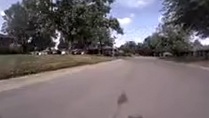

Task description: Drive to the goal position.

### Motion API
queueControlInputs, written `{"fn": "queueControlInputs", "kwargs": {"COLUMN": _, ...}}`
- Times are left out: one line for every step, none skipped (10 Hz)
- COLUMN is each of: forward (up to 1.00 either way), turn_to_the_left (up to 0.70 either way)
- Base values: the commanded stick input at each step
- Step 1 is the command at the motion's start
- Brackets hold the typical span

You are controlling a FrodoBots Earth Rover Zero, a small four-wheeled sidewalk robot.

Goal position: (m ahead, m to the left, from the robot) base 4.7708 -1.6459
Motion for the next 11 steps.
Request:
{"fn": "queueControlInputs", "kwargs": {"forward": 1.00, "turn_to_the_left": 0.00}}
{"fn": "queueControlInputs", "kwargs": {"forward": 1.00, "turn_to_the_left": 0.00}}
{"fn": "queueControlInputs", "kwargs": {"forward": 1.00, "turn_to_the_left": 0.00}}
{"fn": "queueControlInputs", "kwargs": {"forward": 1.00, "turn_to_the_left": 0.00}}
{"fn": "queueControlInputs", "kwargs": {"forward": 1.00, "turn_to_the_left": 0.00}}
{"fn": "queueControlInputs", "kwargs": {"forward": 1.00, "turn_to_the_left": -0.14}}
{"fn": "queueControlInputs", "kwargs": {"forward": 1.00, "turn_to_the_left": -0.05}}
{"fn": "queueControlInputs", "kwargs": {"forward": 1.00, "turn_to_the_left": 0.00}}
{"fn": "queueControlInputs", "kwargs": {"forward": 1.00, "turn_to_the_left": 0.00}}
{"fn": "queueControlInputs", "kwargs": {"forward": 1.00, "turn_to_the_left": 0.00}}
{"fn": "queueControlInputs", "kwargs": {"forward": 1.00, "turn_to_the_left": 0.00}}
